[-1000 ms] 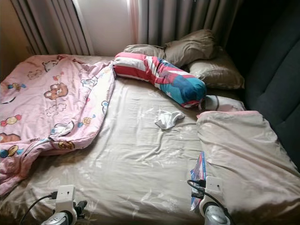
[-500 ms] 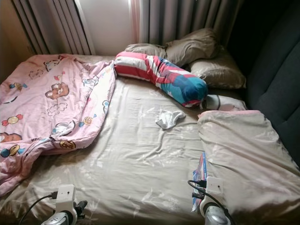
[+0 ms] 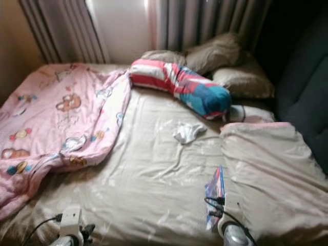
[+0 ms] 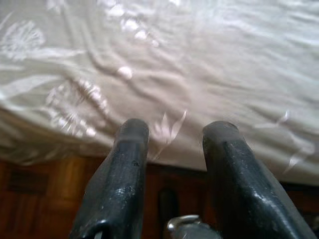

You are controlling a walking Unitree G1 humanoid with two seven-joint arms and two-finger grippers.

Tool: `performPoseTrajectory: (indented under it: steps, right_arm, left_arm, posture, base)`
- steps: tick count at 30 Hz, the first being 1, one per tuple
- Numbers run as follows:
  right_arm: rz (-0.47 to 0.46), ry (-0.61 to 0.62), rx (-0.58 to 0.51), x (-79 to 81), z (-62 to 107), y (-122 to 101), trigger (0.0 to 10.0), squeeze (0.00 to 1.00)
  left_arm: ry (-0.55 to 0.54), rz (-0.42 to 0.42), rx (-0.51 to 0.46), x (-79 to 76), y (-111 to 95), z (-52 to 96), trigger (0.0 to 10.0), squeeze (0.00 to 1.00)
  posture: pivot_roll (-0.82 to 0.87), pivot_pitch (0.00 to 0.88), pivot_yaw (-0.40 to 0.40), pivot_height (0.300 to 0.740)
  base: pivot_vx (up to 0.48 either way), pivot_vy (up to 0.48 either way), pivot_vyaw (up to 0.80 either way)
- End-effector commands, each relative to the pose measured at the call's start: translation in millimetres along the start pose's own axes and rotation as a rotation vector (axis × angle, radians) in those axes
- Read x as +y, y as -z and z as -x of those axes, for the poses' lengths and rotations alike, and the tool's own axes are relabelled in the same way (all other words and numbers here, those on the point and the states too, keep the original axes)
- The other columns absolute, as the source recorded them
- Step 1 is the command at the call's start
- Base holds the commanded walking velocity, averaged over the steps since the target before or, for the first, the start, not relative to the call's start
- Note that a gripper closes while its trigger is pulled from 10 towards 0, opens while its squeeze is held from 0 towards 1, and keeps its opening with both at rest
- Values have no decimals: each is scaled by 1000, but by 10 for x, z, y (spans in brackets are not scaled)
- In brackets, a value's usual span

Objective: Clean up the room

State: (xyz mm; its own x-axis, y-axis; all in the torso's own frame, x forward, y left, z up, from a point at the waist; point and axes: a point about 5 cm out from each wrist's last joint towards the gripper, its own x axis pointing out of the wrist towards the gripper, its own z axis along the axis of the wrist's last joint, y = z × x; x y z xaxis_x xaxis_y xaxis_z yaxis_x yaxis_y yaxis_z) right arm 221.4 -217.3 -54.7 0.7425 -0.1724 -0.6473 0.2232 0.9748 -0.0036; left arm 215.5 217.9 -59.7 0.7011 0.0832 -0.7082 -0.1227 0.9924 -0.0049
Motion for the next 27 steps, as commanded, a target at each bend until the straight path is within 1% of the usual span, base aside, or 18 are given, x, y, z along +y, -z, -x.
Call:
performPoseTrajectory:
  steps: [1,12,15,17,23,25,27]
  right_arm:
    - [6,-12,-43,40,-19,-89,10000,0]
    - [0,-13,-48,44,-17,-90,10000,0]
    - [-6,-12,-46,44,-17,-87,10000,0]
    - [-7,-12,-45,44,-18,-87,10000,0]
    - [-9,-14,-46,43,-18,-88,10000,0]
    - [-11,-13,-48,42,-19,-95,10000,0]
    - [-9,-13,-51,42,-20,-99,10000,0]
  left_arm:
    - [-3,-27,24,37,68,20,10000,0]
    - [1,-30,20,35,59,18,10000,0]
    - [0,-29,21,36,57,18,10000,0]
    - [0,-28,21,36,56,17,10000,0]
    - [0,-28,19,34,54,17,10000,0]
    - [-2,-30,17,33,49,15,10000,0]
    - [-2,-31,17,32,47,15,10000,0]
  posture:
    - [3,0,0,740]
    - [3,0,2,740]
    - [5,0,1,740]
    - [5,0,1,740]
    - [5,0,0,740]
    - [6,0,0,740]
    - [8,0,-1,740]
  base:
    - [0,0,0]
    - [0,0,0]
    - [260,0,0]
    - [262,0,-444]
    - [262,0,-788]
    - [0,0,-663]
    - [0,0,0]
